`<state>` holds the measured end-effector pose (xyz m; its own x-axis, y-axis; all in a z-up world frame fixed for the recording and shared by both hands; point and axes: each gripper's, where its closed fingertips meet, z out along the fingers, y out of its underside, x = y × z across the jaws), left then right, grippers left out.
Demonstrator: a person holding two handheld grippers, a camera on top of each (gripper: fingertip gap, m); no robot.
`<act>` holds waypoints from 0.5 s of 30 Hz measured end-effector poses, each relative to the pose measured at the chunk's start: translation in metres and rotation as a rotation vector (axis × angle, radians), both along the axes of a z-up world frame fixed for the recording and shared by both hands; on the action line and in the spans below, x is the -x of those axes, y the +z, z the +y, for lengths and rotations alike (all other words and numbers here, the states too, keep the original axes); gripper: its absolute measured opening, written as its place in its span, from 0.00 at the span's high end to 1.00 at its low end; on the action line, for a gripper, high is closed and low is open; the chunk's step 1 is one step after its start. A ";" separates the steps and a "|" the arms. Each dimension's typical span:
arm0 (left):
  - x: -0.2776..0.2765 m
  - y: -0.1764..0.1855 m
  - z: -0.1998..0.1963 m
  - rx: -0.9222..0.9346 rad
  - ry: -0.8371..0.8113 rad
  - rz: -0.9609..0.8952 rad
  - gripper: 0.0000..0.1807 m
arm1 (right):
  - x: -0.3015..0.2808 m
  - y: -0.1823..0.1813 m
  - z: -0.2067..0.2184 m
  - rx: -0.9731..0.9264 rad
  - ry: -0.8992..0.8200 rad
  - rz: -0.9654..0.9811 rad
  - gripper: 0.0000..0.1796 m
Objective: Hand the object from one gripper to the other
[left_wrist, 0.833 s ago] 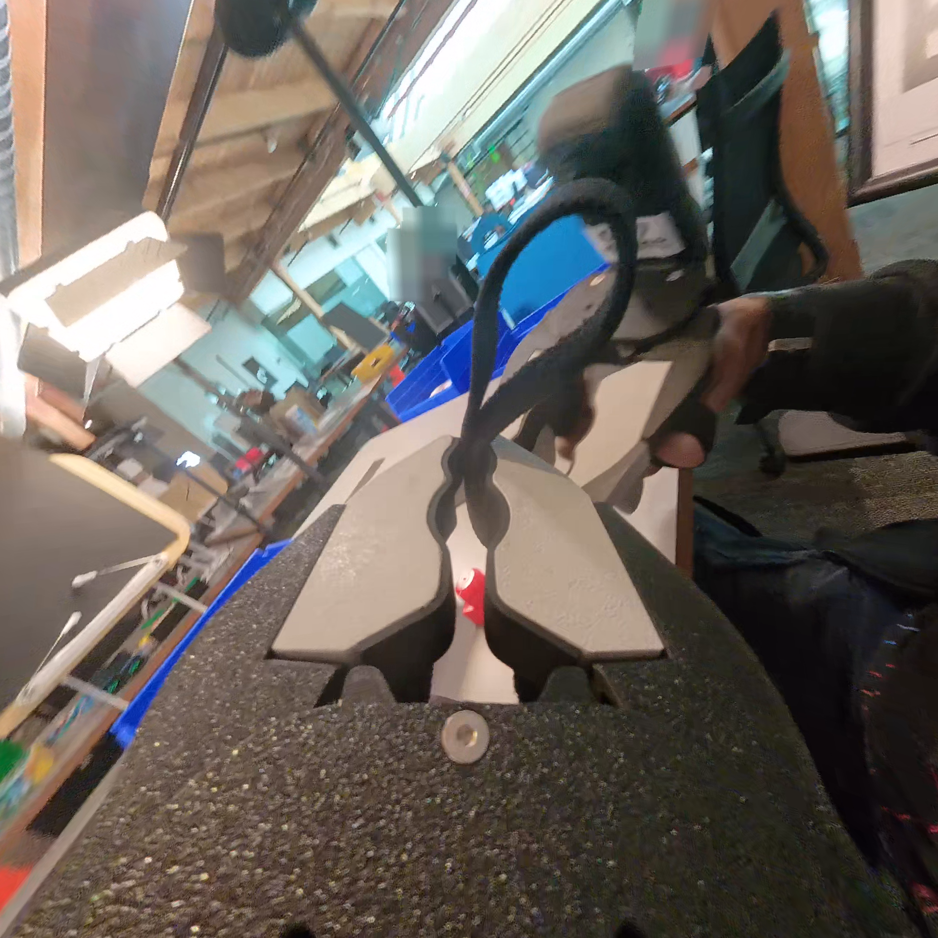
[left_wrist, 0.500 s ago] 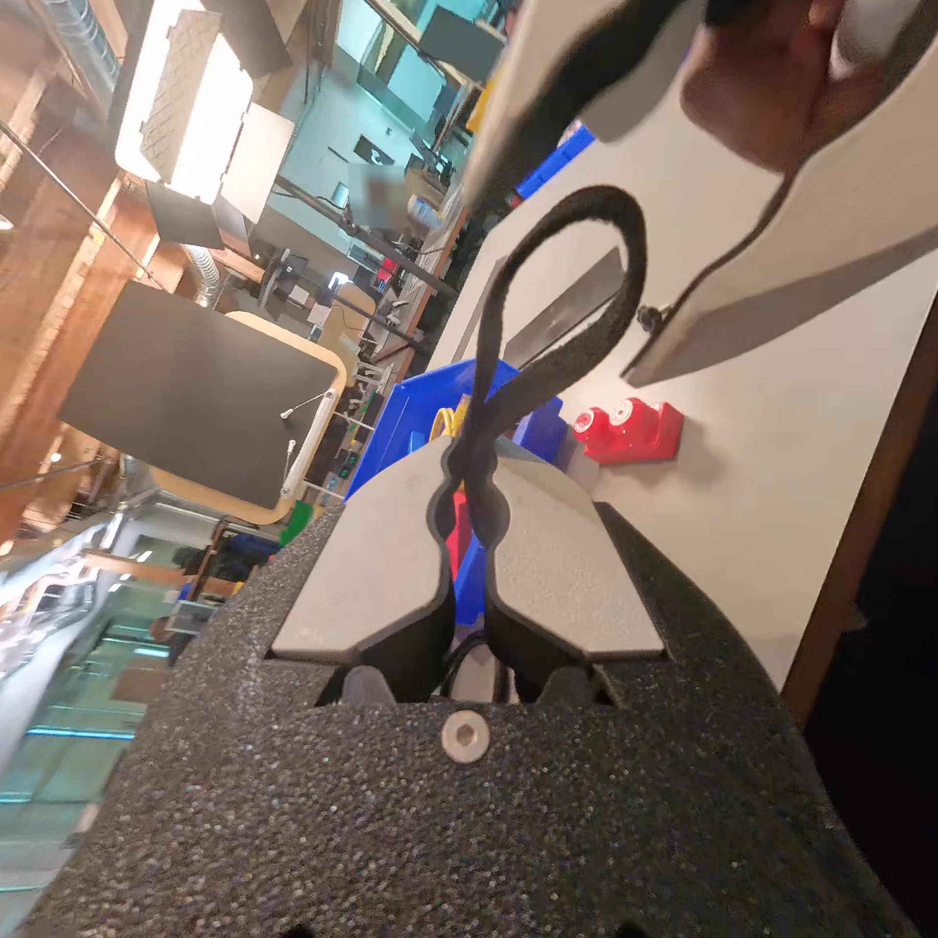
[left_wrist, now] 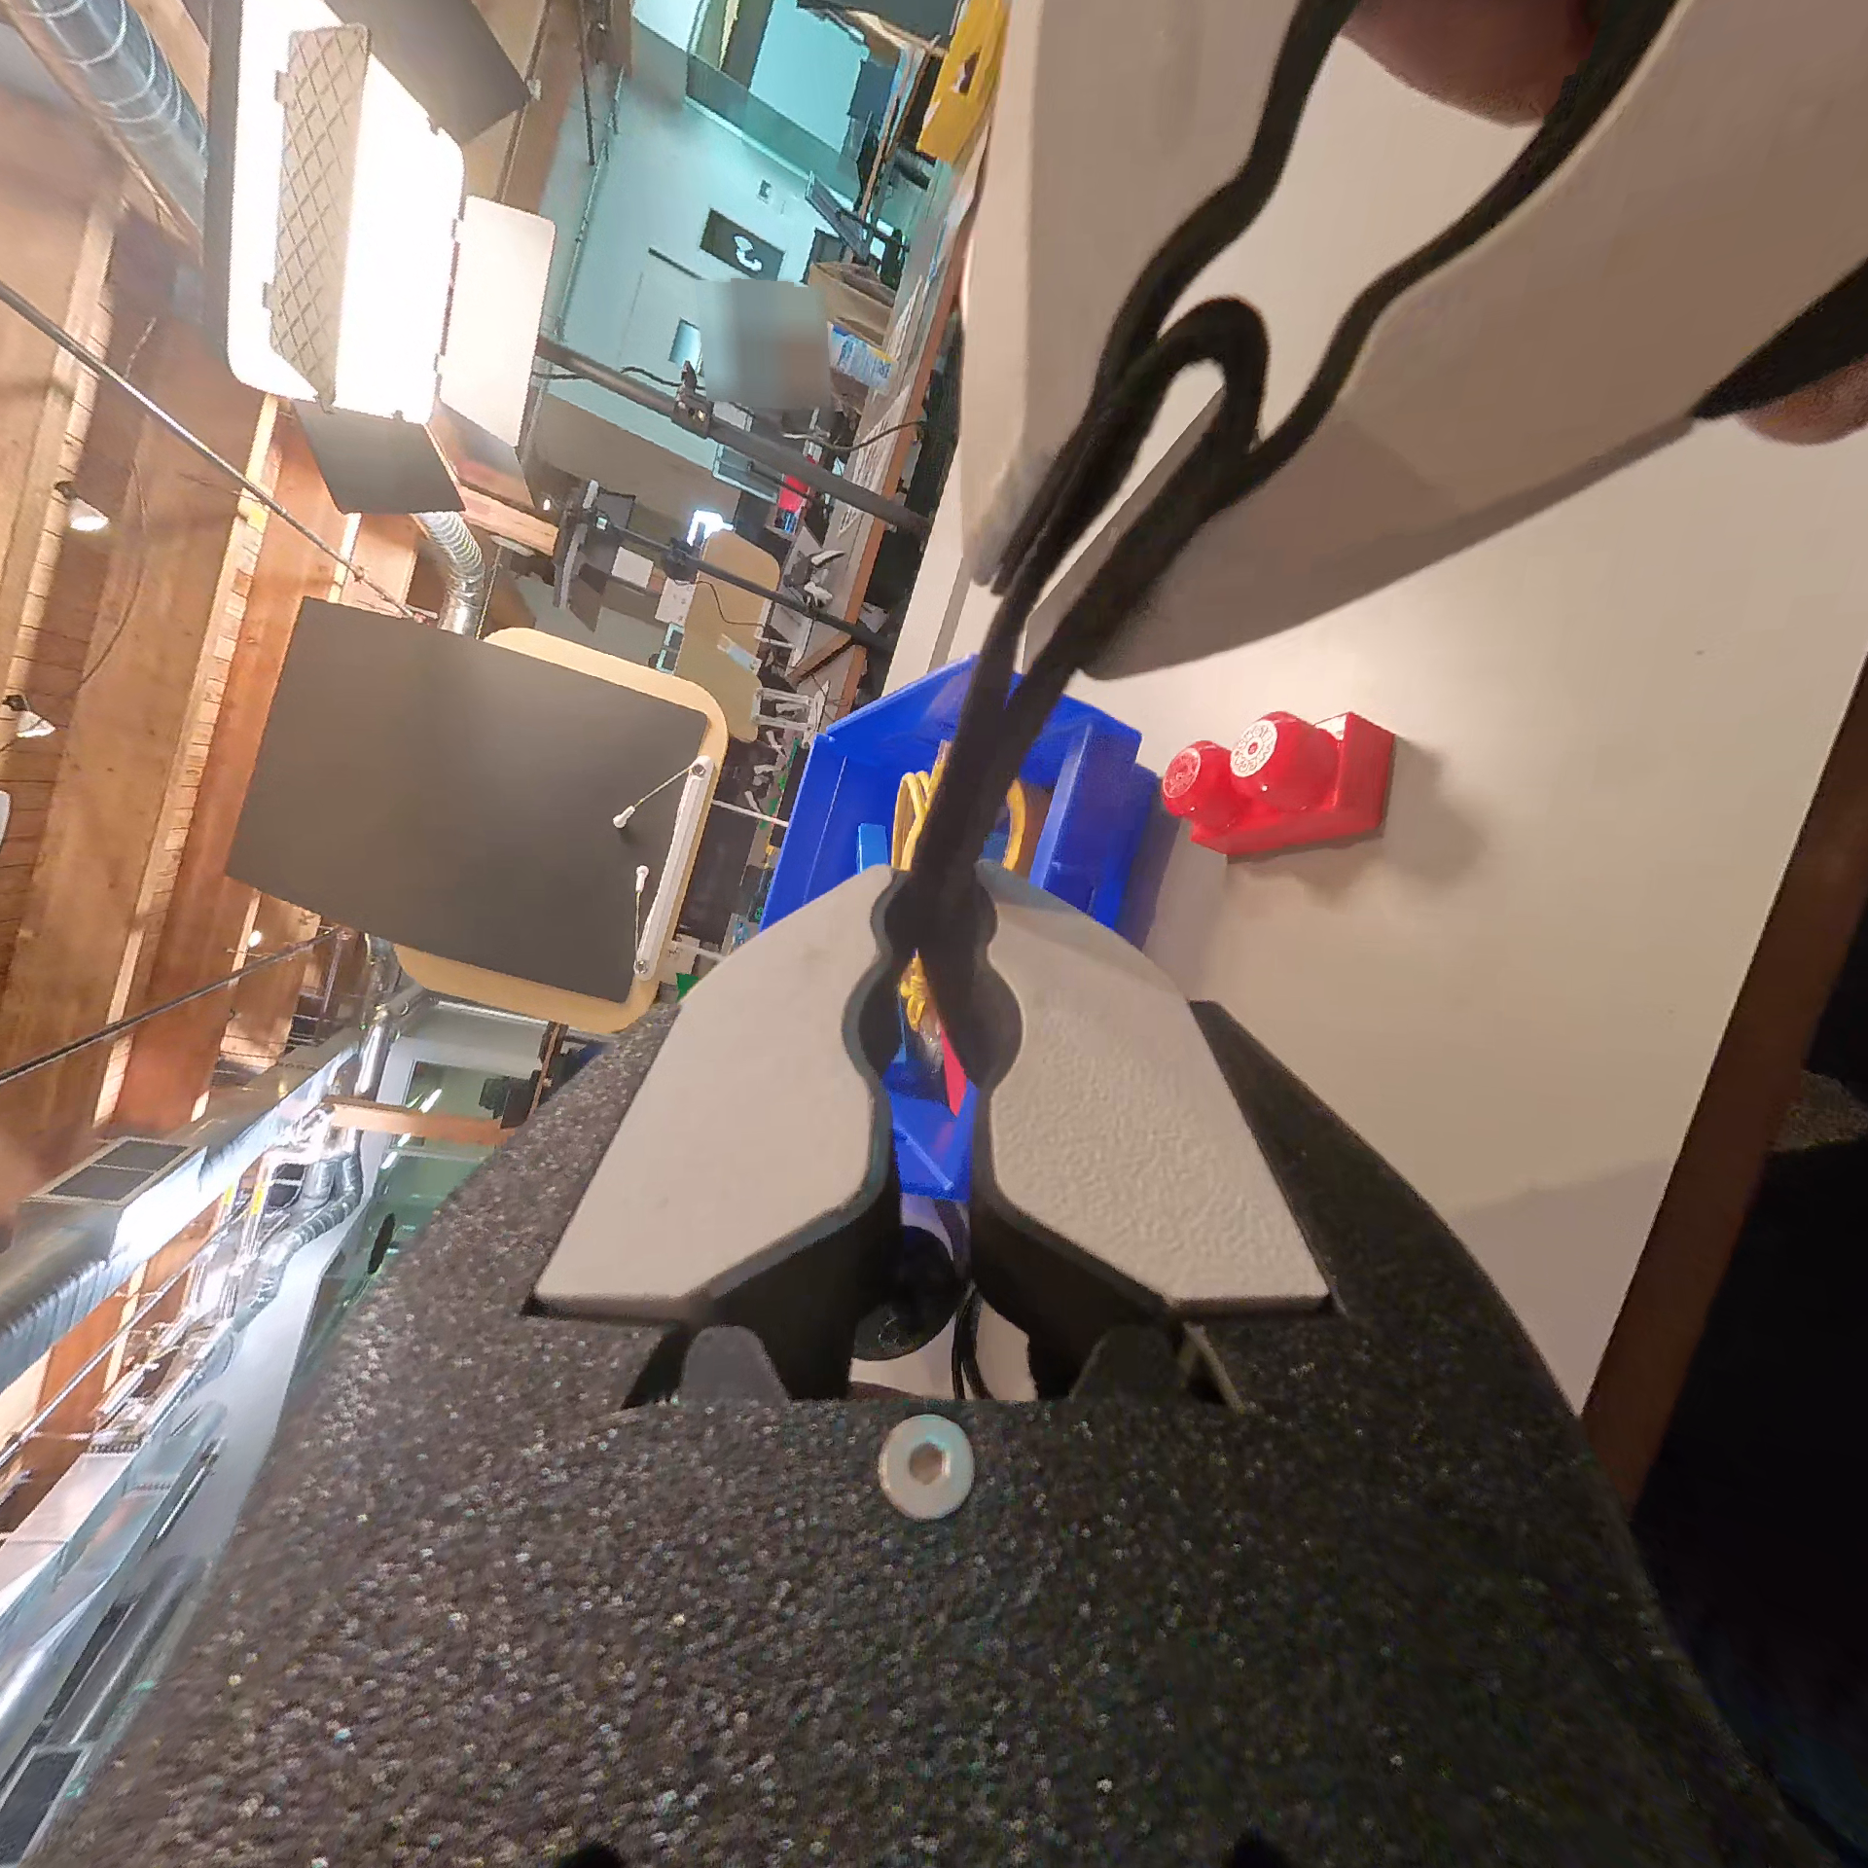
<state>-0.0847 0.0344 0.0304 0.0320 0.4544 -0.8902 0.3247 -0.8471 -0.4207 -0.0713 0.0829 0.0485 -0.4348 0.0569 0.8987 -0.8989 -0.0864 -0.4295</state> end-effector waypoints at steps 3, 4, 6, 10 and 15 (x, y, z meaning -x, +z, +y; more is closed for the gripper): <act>-0.002 -0.002 0.003 -0.035 -0.039 -0.014 0.86 | 0.002 -0.001 0.000 -0.004 0.006 -0.006 0.97; -0.004 -0.003 0.003 -0.050 -0.054 -0.023 0.82 | 0.002 -0.001 0.000 -0.008 0.009 -0.006 0.97; -0.007 -0.004 0.005 -0.066 -0.087 -0.032 0.77 | 0.002 -0.004 0.000 -0.014 0.017 0.000 0.97; -0.013 -0.008 0.010 -0.098 -0.163 -0.062 0.73 | -0.002 -0.006 0.000 -0.023 0.050 -0.004 0.97; -0.007 -0.021 0.027 -0.257 -0.296 -0.099 0.73 | -0.007 -0.006 0.002 -0.021 0.099 -0.026 0.97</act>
